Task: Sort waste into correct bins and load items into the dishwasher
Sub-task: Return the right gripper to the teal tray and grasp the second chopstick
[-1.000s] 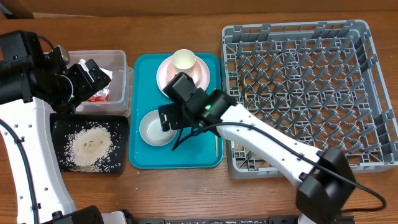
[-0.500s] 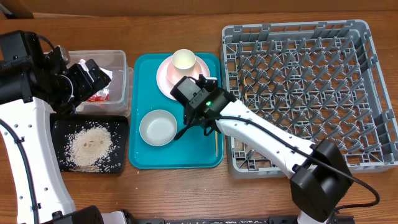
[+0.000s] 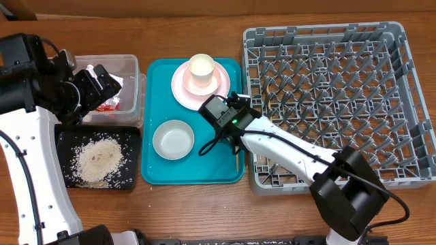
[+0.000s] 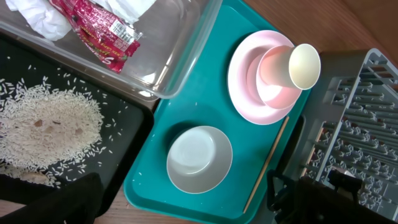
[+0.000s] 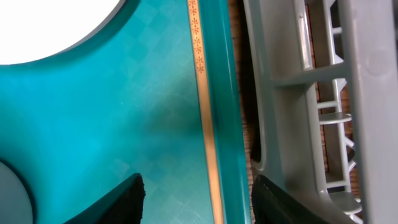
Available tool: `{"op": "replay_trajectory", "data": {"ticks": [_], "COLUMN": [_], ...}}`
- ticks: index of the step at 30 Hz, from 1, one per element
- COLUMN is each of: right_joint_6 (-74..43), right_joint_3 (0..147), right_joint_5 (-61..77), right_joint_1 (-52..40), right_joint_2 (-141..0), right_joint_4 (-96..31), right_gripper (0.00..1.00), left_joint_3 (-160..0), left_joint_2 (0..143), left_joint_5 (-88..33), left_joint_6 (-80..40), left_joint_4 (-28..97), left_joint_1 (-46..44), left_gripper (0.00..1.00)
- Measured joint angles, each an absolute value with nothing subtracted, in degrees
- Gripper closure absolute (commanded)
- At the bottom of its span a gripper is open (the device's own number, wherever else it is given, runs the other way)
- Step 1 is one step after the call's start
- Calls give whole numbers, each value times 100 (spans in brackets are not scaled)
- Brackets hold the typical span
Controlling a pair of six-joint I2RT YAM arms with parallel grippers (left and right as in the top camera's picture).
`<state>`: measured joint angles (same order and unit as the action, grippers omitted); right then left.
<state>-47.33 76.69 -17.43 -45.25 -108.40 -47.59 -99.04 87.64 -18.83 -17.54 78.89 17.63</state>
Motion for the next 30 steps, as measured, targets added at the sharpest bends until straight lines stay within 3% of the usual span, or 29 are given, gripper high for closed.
{"op": "replay_trajectory", "data": {"ticks": [4,30], "right_joint_6": [-4766,-4777], "right_joint_3": [7660,7634], "right_joint_5": [-1756,-1892], "right_joint_1": [-4525,-4512], "right_joint_2": [-10840,-11299], "right_joint_4": [-4755,-4001], "right_gripper": [54,59], "left_joint_3": [-9904,-9904], "left_joint_2": [8764,8764], "left_joint_5": [-1883,-1883], "left_joint_6": [-1754,-1754], "left_joint_4": [7889,7887], "left_joint_1": [1763,1763], "left_gripper": [0,0]}}
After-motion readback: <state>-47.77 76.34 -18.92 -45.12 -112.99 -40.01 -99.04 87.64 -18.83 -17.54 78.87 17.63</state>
